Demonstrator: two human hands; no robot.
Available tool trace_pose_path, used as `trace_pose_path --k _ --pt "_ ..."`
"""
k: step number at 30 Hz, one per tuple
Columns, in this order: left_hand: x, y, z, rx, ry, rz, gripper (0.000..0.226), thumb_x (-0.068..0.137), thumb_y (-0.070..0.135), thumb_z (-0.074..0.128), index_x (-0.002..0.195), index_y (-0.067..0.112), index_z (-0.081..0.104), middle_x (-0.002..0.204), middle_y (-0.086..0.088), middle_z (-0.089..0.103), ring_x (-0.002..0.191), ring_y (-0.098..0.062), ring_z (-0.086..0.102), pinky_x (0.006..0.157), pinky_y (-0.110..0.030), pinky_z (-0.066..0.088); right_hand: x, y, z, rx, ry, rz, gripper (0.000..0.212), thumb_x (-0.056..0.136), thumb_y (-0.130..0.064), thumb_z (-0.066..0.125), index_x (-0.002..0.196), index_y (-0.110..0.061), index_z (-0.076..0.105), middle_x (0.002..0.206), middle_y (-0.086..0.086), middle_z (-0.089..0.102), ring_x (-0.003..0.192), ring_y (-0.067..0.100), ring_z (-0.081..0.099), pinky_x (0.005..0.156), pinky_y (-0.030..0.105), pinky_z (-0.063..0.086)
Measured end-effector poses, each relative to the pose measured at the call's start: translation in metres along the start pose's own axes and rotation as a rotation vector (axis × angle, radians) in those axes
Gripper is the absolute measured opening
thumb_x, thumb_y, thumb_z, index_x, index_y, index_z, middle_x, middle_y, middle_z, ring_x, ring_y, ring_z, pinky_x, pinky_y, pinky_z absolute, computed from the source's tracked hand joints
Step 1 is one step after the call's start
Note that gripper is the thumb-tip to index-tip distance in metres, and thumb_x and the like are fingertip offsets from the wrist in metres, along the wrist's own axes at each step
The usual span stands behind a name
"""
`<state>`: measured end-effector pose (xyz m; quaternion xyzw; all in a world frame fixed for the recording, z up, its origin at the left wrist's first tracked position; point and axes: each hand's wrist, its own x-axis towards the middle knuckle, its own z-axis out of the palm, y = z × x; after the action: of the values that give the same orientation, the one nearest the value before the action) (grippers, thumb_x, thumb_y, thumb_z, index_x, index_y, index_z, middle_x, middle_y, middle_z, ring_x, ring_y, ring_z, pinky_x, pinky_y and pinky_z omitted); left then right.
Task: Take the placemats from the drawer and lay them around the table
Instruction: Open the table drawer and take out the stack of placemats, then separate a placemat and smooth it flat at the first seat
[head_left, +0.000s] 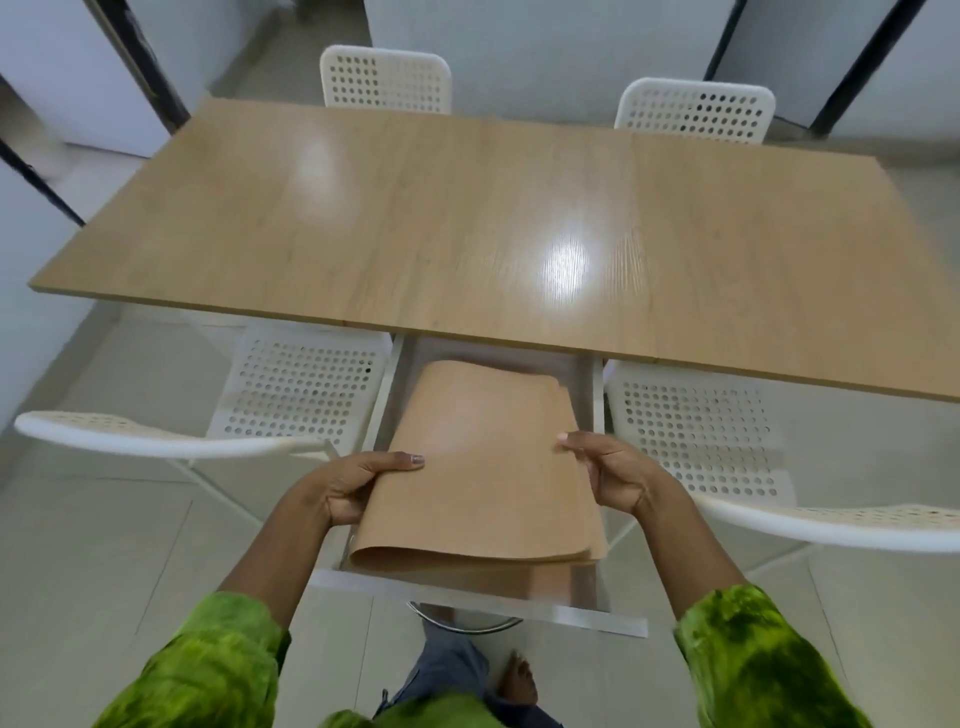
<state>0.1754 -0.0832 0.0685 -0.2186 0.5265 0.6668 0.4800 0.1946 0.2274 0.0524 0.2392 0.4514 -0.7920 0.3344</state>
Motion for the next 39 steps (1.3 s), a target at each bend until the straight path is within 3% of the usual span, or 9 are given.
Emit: trace_pose_path --k 4,8,12,17,20,25,33,37,39 --pt "-0.013 0.001 0.011 0.004 -0.030 0.069 0.094 0.020 0.025 0.097 0.105 0.003 0.063 0.089 -0.015 0.074 0.075 -0.025 0.073 0.066 -0.036 0.060 -0.025 -0.027 0.013 -0.078 -0.080 -0.116 0.026 0.082 -0.002 0.056 0.108 0.003 0.059 0.086 0.013 0.075 0.073 0.021 0.073 0.062 0.030 0.060" --pt "-0.023 0.035 0.026 0.017 -0.124 0.177 0.075 0.037 0.029 0.095 0.104 0.004 0.071 0.101 -0.014 0.073 0.085 -0.024 0.073 0.071 -0.036 0.060 -0.039 -0.076 0.032 -0.193 -0.100 -0.284 0.049 0.068 -0.009 0.073 0.110 0.011 0.057 0.085 0.014 0.074 0.071 0.021 0.073 0.064 0.029 0.060" --pt "-0.021 0.096 0.050 0.229 -0.052 0.285 0.067 0.065 0.042 0.077 0.119 0.008 0.058 0.095 -0.003 0.069 0.074 -0.013 0.068 0.060 -0.030 0.056 -0.039 -0.127 0.060 -0.281 0.036 -0.478 0.008 0.087 0.002 0.053 0.086 -0.001 0.061 0.065 0.005 0.070 0.053 0.014 0.067 0.050 0.024 0.057" --pt "-0.009 0.173 0.095 0.609 -0.084 0.450 0.085 0.074 0.065 0.056 0.145 0.028 0.027 0.144 0.011 0.035 0.133 -0.009 0.032 0.105 -0.039 0.029 -0.008 -0.175 0.102 -0.423 0.209 -0.603 0.013 0.086 0.002 0.052 0.081 -0.008 0.059 0.070 0.005 0.060 0.053 0.013 0.059 0.044 0.021 0.051" --pt "0.008 0.205 0.115 0.712 -0.175 0.483 0.100 0.077 0.059 0.059 0.151 0.026 0.001 0.157 0.007 0.012 0.137 -0.007 0.020 0.112 -0.027 0.014 0.016 -0.199 0.118 -0.430 0.290 -0.643 0.019 0.086 0.002 0.049 0.075 -0.010 0.059 0.068 0.005 0.058 0.058 0.016 0.056 0.042 0.021 0.050" --pt "0.044 0.243 0.120 0.895 -0.041 0.588 0.105 0.078 0.057 0.062 0.150 0.031 -0.010 0.159 0.003 -0.017 0.148 -0.017 -0.012 0.120 -0.044 0.002 0.056 -0.226 0.123 -0.320 0.350 -0.646 0.014 0.089 -0.009 0.052 0.079 -0.005 0.062 0.071 0.005 0.060 0.065 0.017 0.058 0.051 0.025 0.047" --pt "0.082 0.264 0.118 0.773 0.031 0.644 0.084 0.089 0.041 0.056 0.151 0.026 0.002 0.156 0.005 0.016 0.141 -0.017 0.025 0.111 -0.035 0.032 0.107 -0.249 0.104 -0.184 0.374 -0.531 0.022 0.090 -0.008 0.051 0.102 0.003 0.065 0.092 0.016 0.063 0.078 0.026 0.059 0.060 0.030 0.050" --pt "0.088 0.281 0.103 0.721 0.183 0.668 0.030 0.087 0.005 0.047 0.114 0.011 0.058 0.110 -0.003 0.057 0.077 -0.016 0.052 0.053 -0.020 0.038 0.117 -0.270 0.079 -0.224 0.458 -0.548 0.023 0.089 0.000 0.052 0.073 -0.014 0.061 0.062 0.001 0.058 0.057 0.014 0.048 0.044 0.018 0.038" --pt "0.084 0.295 0.079 0.556 0.214 0.707 0.028 0.077 -0.001 0.050 0.099 0.007 0.065 0.090 -0.013 0.065 0.069 -0.021 0.053 0.054 -0.021 0.038 0.122 -0.282 0.055 -0.238 0.541 -0.555 0.030 0.088 0.004 0.050 0.066 -0.014 0.060 0.050 -0.002 0.058 0.057 0.016 0.047 0.051 0.022 0.037"
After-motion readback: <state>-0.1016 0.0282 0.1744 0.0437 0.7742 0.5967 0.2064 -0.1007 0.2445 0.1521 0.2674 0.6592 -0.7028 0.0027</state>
